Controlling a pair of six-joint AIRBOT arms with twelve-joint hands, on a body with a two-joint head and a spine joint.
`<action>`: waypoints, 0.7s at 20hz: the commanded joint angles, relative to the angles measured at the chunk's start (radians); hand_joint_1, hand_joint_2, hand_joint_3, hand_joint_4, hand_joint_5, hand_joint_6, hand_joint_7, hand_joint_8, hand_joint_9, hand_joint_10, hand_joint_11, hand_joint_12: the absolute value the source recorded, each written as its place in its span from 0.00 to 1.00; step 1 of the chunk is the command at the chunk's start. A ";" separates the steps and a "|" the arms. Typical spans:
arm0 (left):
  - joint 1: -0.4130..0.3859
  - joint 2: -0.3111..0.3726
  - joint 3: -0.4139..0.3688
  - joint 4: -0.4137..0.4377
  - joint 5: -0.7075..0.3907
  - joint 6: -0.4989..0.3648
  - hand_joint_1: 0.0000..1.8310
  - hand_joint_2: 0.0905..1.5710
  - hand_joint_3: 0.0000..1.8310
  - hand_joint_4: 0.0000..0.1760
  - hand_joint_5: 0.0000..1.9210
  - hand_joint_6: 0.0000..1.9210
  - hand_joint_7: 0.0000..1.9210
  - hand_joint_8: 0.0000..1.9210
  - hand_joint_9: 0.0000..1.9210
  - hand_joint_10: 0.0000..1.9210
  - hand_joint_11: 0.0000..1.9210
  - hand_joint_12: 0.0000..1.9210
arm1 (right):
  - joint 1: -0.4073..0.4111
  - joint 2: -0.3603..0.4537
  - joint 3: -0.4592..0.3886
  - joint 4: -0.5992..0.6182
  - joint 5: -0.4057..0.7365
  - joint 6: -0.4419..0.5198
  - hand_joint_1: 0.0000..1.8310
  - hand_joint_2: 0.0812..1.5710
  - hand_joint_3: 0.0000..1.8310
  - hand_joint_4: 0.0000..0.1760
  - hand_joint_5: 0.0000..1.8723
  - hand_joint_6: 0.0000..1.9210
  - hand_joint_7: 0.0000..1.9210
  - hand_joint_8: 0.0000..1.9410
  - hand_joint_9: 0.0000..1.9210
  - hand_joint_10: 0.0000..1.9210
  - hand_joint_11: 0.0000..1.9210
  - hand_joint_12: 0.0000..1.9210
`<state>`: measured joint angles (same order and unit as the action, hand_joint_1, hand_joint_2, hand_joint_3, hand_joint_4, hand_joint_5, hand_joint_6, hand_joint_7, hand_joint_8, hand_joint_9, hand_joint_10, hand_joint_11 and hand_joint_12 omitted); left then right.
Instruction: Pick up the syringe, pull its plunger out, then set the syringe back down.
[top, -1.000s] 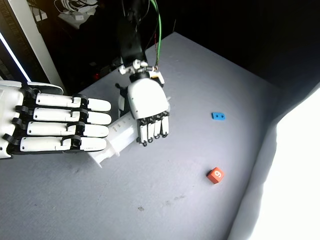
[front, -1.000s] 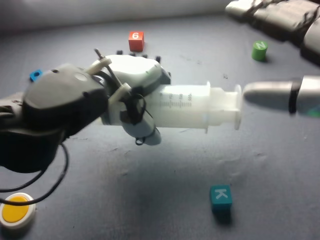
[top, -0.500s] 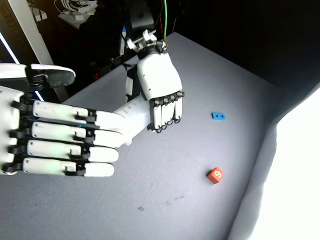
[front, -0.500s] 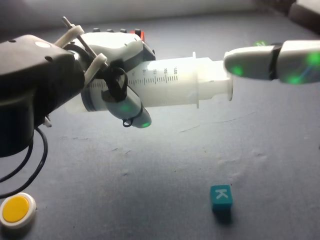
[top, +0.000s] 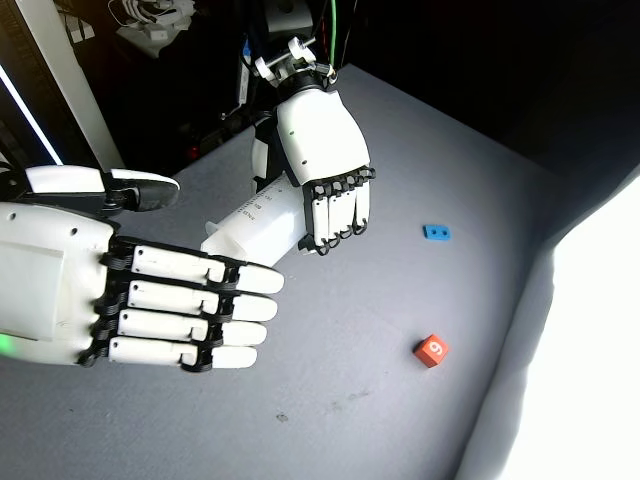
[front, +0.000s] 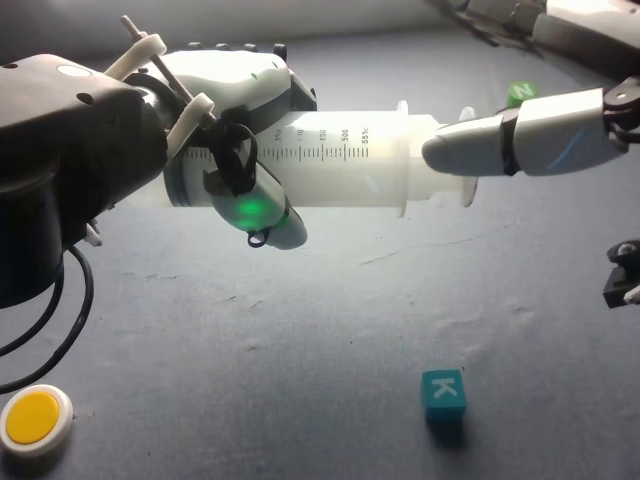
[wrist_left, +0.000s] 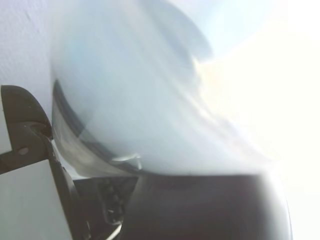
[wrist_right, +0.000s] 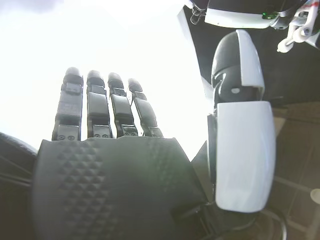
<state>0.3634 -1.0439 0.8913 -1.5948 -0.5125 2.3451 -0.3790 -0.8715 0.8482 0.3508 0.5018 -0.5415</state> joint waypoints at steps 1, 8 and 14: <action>-0.021 0.006 0.003 0.043 -0.013 0.002 0.74 0.72 0.00 0.00 0.48 0.46 0.48 0.63 0.40 0.72 0.29 0.67 | 0.003 0.004 0.003 -0.010 0.117 0.011 0.51 0.60 0.00 0.00 0.02 0.00 0.02 0.00 0.02 0.00 0.00 0.11; -0.031 0.009 0.004 0.033 -0.014 0.010 0.74 0.73 0.00 0.00 0.45 0.51 0.48 0.61 0.39 0.77 0.27 0.73 | -0.015 -0.003 0.018 0.008 0.114 0.011 0.54 0.62 0.01 0.00 0.12 0.01 0.11 0.01 0.10 0.02 0.00 0.34; -0.041 0.010 0.009 0.007 -0.016 0.015 0.74 0.73 0.00 0.00 0.46 0.49 0.45 0.66 0.38 0.78 0.28 0.72 | -0.056 -0.044 0.065 0.008 0.122 0.000 0.54 0.68 0.00 0.00 0.15 0.01 0.14 0.01 0.12 0.01 0.00 0.42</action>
<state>0.3401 -1.0416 0.8974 -1.6360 -0.5179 2.3615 -0.4488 -0.9268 0.9211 0.3710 0.5076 -0.5468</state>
